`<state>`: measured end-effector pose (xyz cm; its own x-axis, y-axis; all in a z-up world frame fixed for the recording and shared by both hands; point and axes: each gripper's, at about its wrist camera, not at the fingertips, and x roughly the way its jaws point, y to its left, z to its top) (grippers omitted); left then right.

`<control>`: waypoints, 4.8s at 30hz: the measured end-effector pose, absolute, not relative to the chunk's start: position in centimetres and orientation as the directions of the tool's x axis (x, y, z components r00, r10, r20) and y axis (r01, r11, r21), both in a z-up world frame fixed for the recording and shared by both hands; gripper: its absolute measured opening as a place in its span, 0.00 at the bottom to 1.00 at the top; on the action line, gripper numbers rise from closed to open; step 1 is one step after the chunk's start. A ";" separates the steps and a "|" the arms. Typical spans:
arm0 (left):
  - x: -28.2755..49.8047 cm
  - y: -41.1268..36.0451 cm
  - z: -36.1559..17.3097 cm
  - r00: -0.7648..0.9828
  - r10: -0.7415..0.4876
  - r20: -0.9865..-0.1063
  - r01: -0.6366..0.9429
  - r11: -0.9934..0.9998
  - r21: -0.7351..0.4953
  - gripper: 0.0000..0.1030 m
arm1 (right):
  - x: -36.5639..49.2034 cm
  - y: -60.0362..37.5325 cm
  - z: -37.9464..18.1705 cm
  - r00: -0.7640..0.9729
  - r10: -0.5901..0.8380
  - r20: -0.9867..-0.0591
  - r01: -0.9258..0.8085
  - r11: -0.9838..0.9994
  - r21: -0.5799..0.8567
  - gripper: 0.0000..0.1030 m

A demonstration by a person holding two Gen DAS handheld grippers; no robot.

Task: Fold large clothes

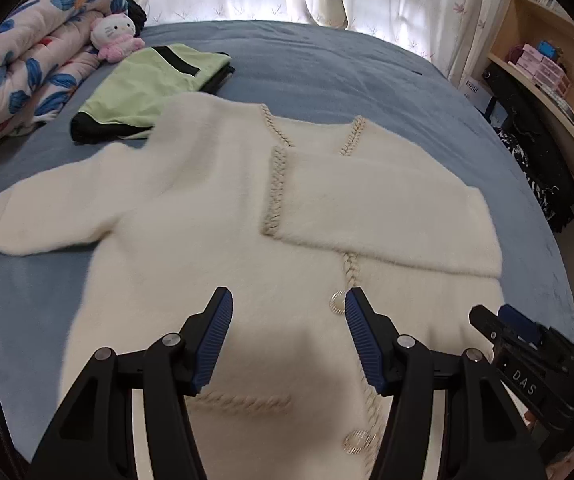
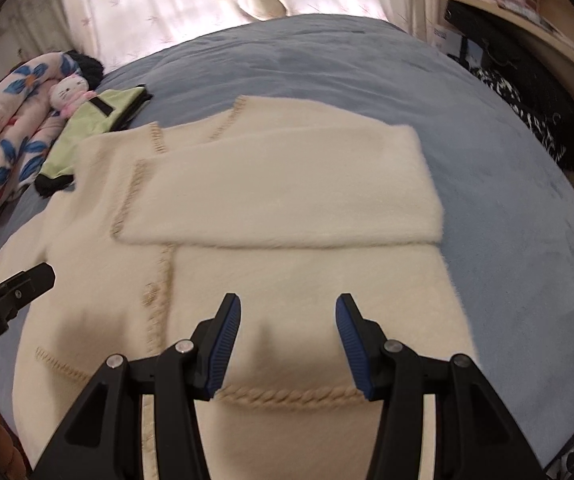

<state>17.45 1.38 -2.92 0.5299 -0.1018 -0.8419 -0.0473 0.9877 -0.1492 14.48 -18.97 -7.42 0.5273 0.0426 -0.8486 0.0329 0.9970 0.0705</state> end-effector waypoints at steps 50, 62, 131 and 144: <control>19.0 51.1 -18.7 0.684 -0.162 -0.711 -0.604 0.421 -0.677 0.12 | 16.4 6.6 -8.9 0.513 0.155 -0.844 -0.269 0.963 0.014 0.49; 23.2 36.9 -3.4 0.766 -0.016 -0.642 -0.405 0.764 -0.502 0.06 | 16.4 0.9 -8.1 0.529 0.202 -0.824 -0.212 0.972 0.102 0.49; 13.3 25.8 -11.4 0.501 -0.226 -0.835 -0.300 0.860 -0.413 0.63 | 16.8 14.1 -14.4 0.692 0.085 -0.717 -0.612 0.597 -0.519 0.48; 11.4 27.1 -10.6 0.528 -0.214 -0.822 -0.301 0.858 -0.416 0.63 | 20.1 10.5 -7.2 0.687 0.160 -0.709 -0.499 0.812 -0.301 0.11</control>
